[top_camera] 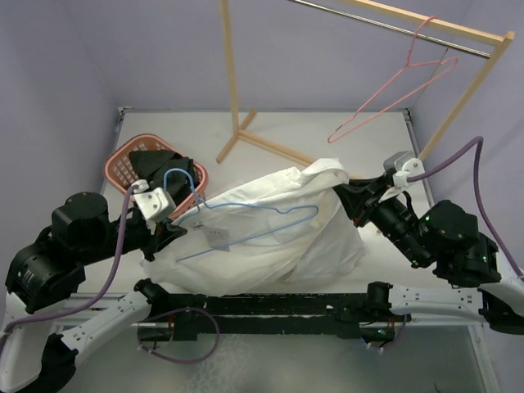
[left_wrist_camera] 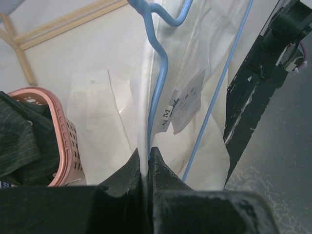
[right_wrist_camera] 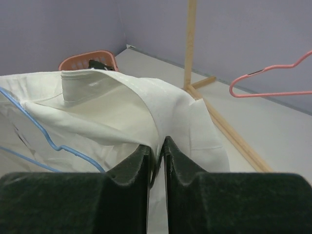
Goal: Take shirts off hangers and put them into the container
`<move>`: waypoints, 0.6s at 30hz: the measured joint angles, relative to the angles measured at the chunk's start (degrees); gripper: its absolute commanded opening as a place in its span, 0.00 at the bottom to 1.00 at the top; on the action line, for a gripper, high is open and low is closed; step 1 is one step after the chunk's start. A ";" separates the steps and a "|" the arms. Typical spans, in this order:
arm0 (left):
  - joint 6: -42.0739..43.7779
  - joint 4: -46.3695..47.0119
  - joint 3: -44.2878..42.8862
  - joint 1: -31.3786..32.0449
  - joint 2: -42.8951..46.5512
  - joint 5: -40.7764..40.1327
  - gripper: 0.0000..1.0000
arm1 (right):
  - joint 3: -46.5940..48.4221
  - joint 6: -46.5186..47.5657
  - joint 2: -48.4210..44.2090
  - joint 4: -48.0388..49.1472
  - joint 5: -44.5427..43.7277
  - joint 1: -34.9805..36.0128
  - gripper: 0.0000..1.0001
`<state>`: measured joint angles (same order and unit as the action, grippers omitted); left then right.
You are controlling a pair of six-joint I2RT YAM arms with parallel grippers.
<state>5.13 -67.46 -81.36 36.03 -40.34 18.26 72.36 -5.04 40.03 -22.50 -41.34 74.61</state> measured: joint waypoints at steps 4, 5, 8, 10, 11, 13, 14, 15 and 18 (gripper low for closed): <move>0.02 0.07 -0.02 -0.02 1.09 0.00 0.00 | 3.89 -1.31 3.21 -4.70 3.56 -0.04 0.40; 0.02 0.07 -0.02 -0.02 1.05 0.02 0.00 | 5.27 -1.79 4.07 -6.10 4.76 -0.04 0.41; 0.28 0.11 -0.02 -0.02 0.70 0.02 0.00 | 9.86 -3.15 5.79 -10.23 10.01 -0.04 0.42; 0.50 0.15 -0.02 -0.02 0.55 0.24 0.00 | 12.66 -3.65 6.23 -12.94 13.62 -0.04 0.43; 0.52 0.28 -0.02 -0.02 0.46 0.48 0.00 | 14.29 -3.89 6.54 -14.32 15.50 -0.04 0.43; 0.61 0.66 -0.02 -0.02 0.33 1.01 0.00 | 17.22 -4.07 7.17 -16.41 19.37 -0.04 0.43; 0.70 0.76 -0.02 -0.02 0.22 1.27 0.00 | 18.86 -4.09 7.21 -17.70 21.49 -0.04 0.42; 0.83 0.94 0.00 -0.02 0.02 1.55 0.00 | 20.06 -4.07 7.39 -18.62 23.15 -0.04 0.42; 1.49 1.88 -0.02 -0.02 -1.05 2.60 0.00 | 23.93 -4.02 9.42 -22.23 27.76 -0.07 0.40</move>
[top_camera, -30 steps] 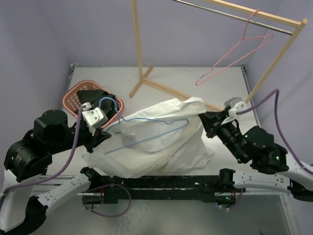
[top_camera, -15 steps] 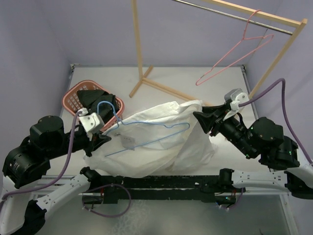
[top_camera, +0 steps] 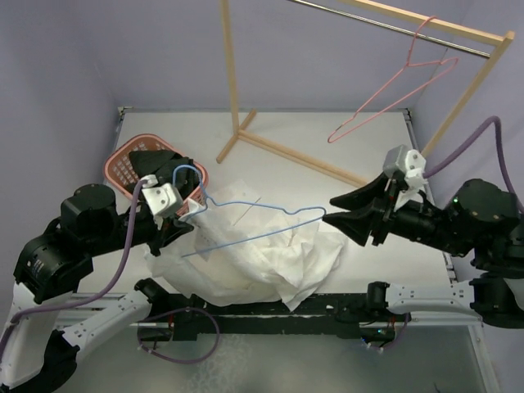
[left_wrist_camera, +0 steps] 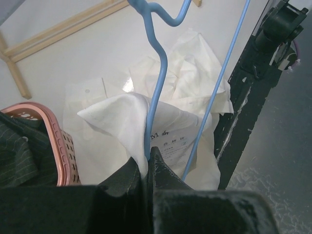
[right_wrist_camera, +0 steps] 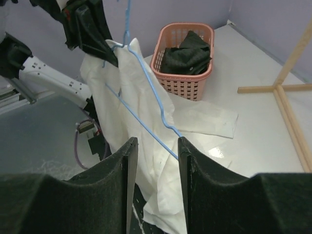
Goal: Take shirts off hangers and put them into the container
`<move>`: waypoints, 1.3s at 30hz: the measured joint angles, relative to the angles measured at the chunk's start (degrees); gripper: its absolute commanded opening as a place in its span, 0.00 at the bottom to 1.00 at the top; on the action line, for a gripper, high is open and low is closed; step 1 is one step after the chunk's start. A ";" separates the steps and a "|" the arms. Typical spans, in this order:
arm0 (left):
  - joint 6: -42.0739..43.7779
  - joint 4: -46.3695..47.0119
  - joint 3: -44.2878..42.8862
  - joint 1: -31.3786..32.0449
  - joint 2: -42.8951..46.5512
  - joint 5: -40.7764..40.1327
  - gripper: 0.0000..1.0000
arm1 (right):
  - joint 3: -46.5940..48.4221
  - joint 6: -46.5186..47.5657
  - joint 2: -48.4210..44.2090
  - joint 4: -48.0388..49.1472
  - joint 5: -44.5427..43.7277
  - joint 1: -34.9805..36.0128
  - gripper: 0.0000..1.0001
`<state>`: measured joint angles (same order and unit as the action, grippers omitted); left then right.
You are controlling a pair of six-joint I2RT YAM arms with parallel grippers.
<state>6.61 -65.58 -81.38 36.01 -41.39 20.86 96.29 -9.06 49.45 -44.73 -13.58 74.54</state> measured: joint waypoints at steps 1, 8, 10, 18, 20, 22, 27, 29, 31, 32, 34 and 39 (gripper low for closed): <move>0.07 0.37 0.02 0.00 -0.42 0.31 0.00 | 1.18 0.04 1.40 -1.25 1.42 0.00 0.41; 0.52 2.14 0.02 0.00 -1.84 2.14 0.00 | 5.95 2.71 14.69 -7.15 7.48 0.02 0.44; 0.55 2.16 0.02 0.00 -1.77 2.58 0.00 | 7.06 3.93 18.56 -8.63 8.00 0.02 0.44; 0.72 2.16 0.55 0.00 -1.31 2.97 0.00 | 11.52 7.02 23.08 -12.07 8.17 0.02 0.44; 0.94 2.12 0.87 0.00 -1.07 2.93 0.00 | 12.70 7.28 22.71 -12.11 8.13 0.02 0.44; 1.11 2.12 1.51 0.00 -0.70 2.95 0.00 | 13.57 7.34 22.21 -12.24 7.78 0.02 0.45; 1.51 2.16 3.85 0.00 1.18 4.28 0.00 | 15.02 7.96 21.07 -12.98 7.04 0.00 0.49; 1.53 2.14 4.46 0.00 2.45 5.14 0.00 | 15.91 8.31 21.05 -13.31 7.13 0.00 0.52; 1.53 2.32 4.50 0.00 3.76 6.27 0.00 | 16.48 8.61 21.07 -13.44 7.15 0.00 0.53; 1.55 2.54 4.50 0.00 4.39 6.84 0.00 | 16.63 8.79 21.07 -13.60 7.19 0.00 0.54; 1.55 2.97 4.50 0.00 5.64 7.98 0.00 | 16.70 9.07 21.09 -13.84 7.43 -0.02 0.54; 1.57 3.39 4.48 0.00 6.36 8.94 0.00 | 16.72 9.68 21.84 -14.34 10.19 -0.37 0.50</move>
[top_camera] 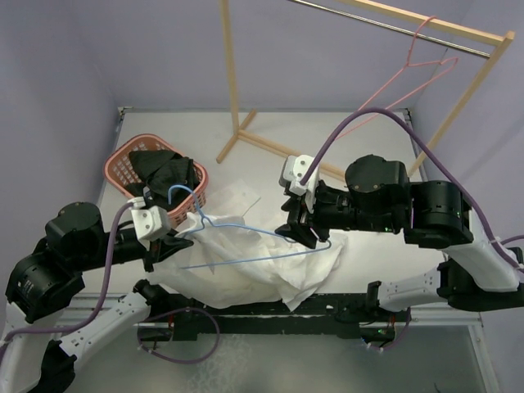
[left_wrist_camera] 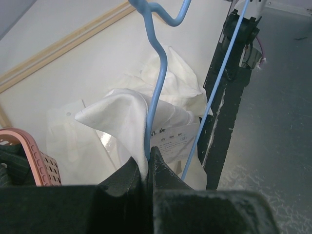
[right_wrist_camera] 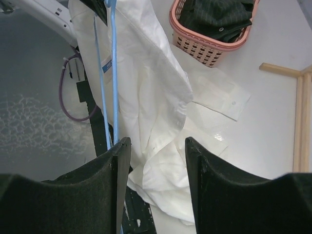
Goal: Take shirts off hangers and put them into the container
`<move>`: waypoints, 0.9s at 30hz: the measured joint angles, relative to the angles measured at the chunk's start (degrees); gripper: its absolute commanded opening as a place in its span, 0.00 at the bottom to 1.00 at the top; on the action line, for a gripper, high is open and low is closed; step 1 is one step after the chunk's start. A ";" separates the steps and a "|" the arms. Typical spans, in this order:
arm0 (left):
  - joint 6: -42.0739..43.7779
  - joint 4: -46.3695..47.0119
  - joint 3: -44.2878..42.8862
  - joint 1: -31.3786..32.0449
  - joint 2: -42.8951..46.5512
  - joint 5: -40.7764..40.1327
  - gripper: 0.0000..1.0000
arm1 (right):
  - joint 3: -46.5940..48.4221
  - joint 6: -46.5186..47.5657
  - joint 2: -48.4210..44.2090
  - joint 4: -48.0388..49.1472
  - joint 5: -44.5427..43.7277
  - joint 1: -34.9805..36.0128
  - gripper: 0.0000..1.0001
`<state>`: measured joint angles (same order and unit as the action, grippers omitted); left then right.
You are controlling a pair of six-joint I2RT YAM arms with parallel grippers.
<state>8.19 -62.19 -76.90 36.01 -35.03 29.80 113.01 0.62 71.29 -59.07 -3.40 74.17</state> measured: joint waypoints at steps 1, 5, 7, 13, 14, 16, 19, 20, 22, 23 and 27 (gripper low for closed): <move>0.00 0.00 0.00 0.00 -0.09 0.00 0.00 | 0.00 0.02 0.26 -0.15 0.44 0.00 0.50; 0.13 0.00 0.00 0.00 -0.20 -0.02 0.00 | 0.00 0.02 0.98 -0.44 1.62 -0.04 0.52; 0.31 0.00 0.00 0.00 -0.20 -0.04 0.00 | 0.13 0.00 1.11 -0.57 1.44 -0.04 0.52; 0.39 0.00 0.92 0.00 -0.15 -0.33 0.00 | 1.79 0.00 1.18 -0.59 -2.16 -0.04 0.52; 0.39 -0.02 1.07 0.00 -0.15 -0.46 0.00 | 2.12 -0.02 1.18 -0.57 -3.52 -0.04 0.51; 0.39 -0.02 1.22 0.00 -0.13 -0.59 0.00 | 2.23 -0.04 1.07 -0.17 -5.16 -0.04 0.51; 0.39 -0.02 1.29 0.00 -0.07 -0.68 0.00 | 2.23 -0.07 0.96 0.00 -5.64 -0.22 0.51; 0.39 -0.02 1.29 0.00 -0.04 -0.68 0.00 | 2.23 -0.13 0.96 0.09 -5.38 -0.26 0.51; 0.39 -0.02 1.29 0.00 -0.04 -0.68 0.00 | 2.03 -0.28 0.92 0.37 -3.91 -0.26 0.51; 0.39 -0.02 1.29 0.00 -0.04 -0.68 0.00 | 1.86 -0.44 0.90 0.46 -3.13 -0.28 0.51; 0.39 -0.02 1.29 0.00 -0.04 -0.70 0.00 | 1.11 -0.72 0.57 0.72 -0.98 -0.31 0.51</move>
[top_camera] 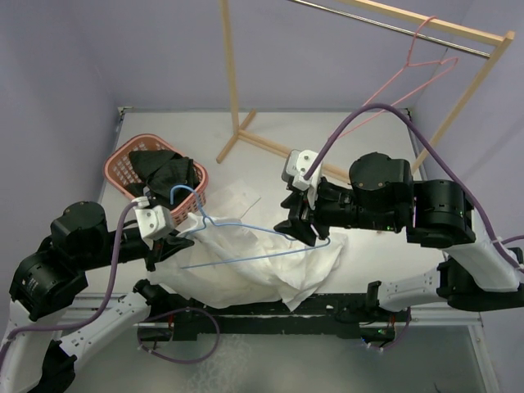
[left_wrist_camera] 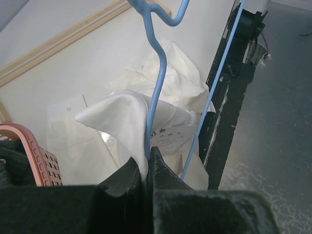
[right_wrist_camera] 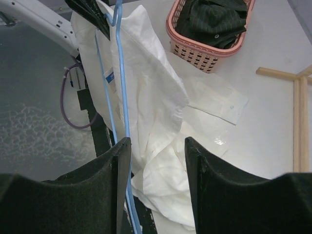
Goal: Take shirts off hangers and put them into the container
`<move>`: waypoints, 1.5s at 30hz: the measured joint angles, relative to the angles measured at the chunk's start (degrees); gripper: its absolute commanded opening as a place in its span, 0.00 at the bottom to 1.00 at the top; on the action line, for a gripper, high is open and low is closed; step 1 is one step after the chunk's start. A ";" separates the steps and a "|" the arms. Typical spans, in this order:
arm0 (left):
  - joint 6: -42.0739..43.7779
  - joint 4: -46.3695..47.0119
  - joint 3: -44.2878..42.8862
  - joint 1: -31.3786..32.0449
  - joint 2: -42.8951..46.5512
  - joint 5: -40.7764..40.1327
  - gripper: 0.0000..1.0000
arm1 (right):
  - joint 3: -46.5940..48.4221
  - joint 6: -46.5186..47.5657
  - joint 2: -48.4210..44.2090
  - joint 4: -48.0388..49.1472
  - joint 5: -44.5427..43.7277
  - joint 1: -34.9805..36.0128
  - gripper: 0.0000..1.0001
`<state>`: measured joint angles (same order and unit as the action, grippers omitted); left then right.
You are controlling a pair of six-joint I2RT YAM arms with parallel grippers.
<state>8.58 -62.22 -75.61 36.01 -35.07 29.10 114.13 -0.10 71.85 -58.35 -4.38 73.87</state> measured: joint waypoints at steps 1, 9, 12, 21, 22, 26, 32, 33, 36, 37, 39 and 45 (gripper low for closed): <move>0.00 0.00 0.00 0.00 0.00 -0.04 0.00 | -0.09 -0.17 -0.07 -0.02 0.90 0.00 0.50; -0.02 0.02 0.00 0.00 0.17 -0.44 0.00 | -0.98 -1.36 -1.27 0.87 5.79 0.00 0.45; -0.02 0.02 0.00 0.00 0.33 -0.52 0.00 | -2.58 -1.92 -1.64 1.27 7.61 0.00 0.45; -0.02 0.04 0.00 0.00 0.42 -0.76 0.00 | -6.54 -2.45 -1.73 1.86 8.98 0.00 0.24; -0.02 0.02 0.00 0.00 0.44 -0.79 0.00 | -6.62 -2.51 -1.73 2.03 9.07 0.00 0.19; -0.04 0.09 0.00 0.00 0.48 -0.90 0.00 | -6.73 -2.95 -1.73 2.23 9.40 0.00 0.02; -0.94 3.50 2.05 0.00 0.02 -3.69 0.00 | -6.73 -4.04 -1.77 2.34 7.26 -0.07 0.00; -1.14 4.59 2.67 0.00 -0.46 -4.50 0.00 | -6.73 -4.35 -1.84 2.32 6.49 -0.09 0.00; -1.77 7.80 3.43 0.00 -3.78 -6.78 0.00 | -6.73 -5.31 -2.32 1.90 3.52 -0.35 0.00; -1.92 9.11 3.43 0.00 -5.53 -7.39 0.00 | -6.73 -5.66 -2.62 1.75 2.14 -0.44 0.00; -1.97 12.20 3.34 0.02 -10.01 -8.44 0.00 | -6.73 -6.54 -3.41 1.42 -1.01 -0.57 0.00; -1.55 20.28 0.50 0.13 -22.69 -9.73 0.25 | -6.73 -8.72 -4.85 0.22 -11.82 -0.85 0.00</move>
<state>7.03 -41.93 -75.11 36.14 -57.76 19.38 107.39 -8.82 67.00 -58.13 -16.21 73.01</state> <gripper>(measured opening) 0.115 0.015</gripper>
